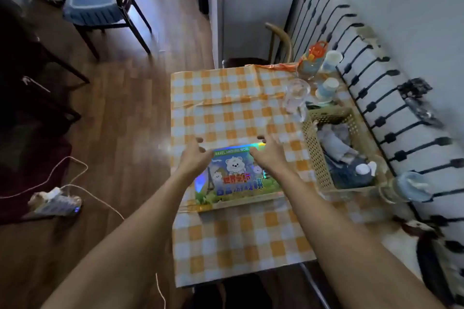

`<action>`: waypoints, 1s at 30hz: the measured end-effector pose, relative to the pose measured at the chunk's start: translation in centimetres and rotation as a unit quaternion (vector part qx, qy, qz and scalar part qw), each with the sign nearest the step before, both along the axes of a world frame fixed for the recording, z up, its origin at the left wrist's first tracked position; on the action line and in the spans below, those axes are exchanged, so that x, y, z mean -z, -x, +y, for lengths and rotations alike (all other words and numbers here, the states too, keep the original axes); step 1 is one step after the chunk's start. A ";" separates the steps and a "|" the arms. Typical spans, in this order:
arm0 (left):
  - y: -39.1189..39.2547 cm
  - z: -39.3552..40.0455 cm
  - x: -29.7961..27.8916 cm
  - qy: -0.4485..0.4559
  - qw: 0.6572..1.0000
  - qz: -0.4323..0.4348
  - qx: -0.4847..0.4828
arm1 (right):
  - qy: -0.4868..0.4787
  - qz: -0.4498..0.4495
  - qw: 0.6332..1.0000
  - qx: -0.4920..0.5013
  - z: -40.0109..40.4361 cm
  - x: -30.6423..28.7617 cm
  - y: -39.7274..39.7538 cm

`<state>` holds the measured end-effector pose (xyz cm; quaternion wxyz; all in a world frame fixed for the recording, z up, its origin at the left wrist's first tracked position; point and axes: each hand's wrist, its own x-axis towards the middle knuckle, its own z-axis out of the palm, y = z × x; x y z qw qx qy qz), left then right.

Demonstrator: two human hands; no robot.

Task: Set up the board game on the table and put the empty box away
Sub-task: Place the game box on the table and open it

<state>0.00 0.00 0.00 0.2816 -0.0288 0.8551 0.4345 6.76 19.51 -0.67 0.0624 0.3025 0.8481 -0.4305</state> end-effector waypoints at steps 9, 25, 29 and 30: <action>-2.0 -0.2 12.1 0.161 0.974 -0.138 -0.085 | 0.002 -0.204 0.977 0.055 1.6 9.5 -0.8; 2.1 -3.2 7.9 0.058 0.971 -0.073 -0.222 | -0.041 -0.169 0.984 0.042 1.3 4.9 6.5; 5.9 -5.5 3.6 0.050 0.972 -0.016 -0.227 | -0.028 -0.104 0.994 0.029 -1.2 0.7 10.4; 6.8 -6.1 2.5 0.049 0.973 -0.001 -0.228 | -0.030 -0.094 0.995 0.023 -1.9 -0.2 11.2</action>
